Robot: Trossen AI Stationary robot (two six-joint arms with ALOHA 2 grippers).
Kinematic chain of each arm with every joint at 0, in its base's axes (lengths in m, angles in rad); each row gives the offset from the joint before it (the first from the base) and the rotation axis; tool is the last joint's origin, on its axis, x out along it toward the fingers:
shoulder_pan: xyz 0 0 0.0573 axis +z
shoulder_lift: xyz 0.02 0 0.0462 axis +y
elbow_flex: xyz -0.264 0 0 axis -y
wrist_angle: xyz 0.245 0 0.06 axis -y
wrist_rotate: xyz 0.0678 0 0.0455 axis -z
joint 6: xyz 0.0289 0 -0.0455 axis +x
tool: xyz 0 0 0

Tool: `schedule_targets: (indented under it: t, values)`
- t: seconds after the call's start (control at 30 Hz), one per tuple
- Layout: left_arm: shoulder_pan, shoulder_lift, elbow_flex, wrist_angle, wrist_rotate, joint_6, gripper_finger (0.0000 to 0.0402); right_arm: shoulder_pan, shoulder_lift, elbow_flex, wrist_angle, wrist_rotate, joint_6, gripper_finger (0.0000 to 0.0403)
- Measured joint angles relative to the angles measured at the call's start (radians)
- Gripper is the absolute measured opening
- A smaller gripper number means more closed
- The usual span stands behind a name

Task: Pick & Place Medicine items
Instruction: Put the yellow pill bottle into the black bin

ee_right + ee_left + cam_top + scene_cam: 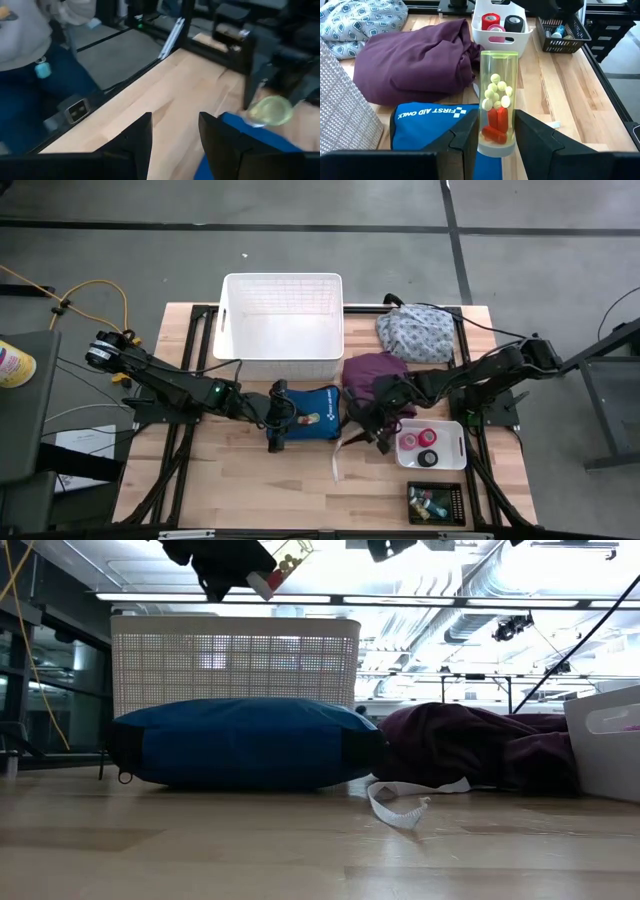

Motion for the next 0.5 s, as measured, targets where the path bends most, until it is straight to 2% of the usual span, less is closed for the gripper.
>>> schedule_targets:
  t: [0.23,0.5]
  values:
    - [0.0,0.0,0.0,0.009,0.0,0.0,0.0114,0.0,0.0,0.0,0.026,0.14,0.019,0.0149]
    - [0.0,0.0,0.0,0.027,0.0,0.0,0.0114,0.0,0.0,0.0,0.032,0.183,0.05,0.0149]
